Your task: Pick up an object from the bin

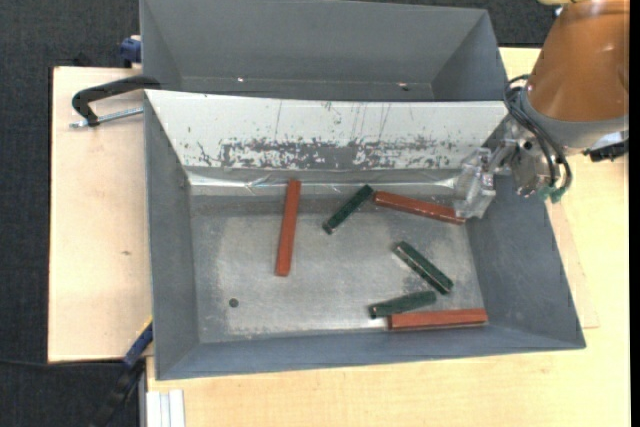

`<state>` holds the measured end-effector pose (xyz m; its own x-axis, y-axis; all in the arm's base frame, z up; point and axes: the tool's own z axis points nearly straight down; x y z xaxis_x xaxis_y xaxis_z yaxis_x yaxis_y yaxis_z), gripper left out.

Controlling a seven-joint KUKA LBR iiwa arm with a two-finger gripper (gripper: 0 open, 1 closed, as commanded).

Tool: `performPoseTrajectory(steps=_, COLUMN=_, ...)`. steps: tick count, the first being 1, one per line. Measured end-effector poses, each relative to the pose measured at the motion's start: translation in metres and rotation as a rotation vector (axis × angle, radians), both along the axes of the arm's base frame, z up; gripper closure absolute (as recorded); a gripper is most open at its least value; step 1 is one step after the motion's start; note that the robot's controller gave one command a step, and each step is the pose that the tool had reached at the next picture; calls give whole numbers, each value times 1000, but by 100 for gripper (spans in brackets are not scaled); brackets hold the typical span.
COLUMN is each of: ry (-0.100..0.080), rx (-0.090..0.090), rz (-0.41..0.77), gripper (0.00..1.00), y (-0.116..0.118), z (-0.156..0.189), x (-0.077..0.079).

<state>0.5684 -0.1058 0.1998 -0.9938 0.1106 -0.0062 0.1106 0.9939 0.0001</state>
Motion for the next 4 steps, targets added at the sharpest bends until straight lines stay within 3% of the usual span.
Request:
performPoseTrajectory(steps=1, ry=0, rx=0, rz=1, gripper=0, y=0, z=0, x=0)
performPoseTrajectory(steps=2, ry=0, rx=0, rz=1, gripper=0, y=0, z=0, x=0)
performPoseTrajectory(steps=3, ry=-6, rx=-1, rz=5, gripper=0, y=-11, z=-43, x=14)
performPoseTrajectory(steps=4, ry=1, rx=0, rz=62, gripper=0, y=-11, z=-110, x=-1)
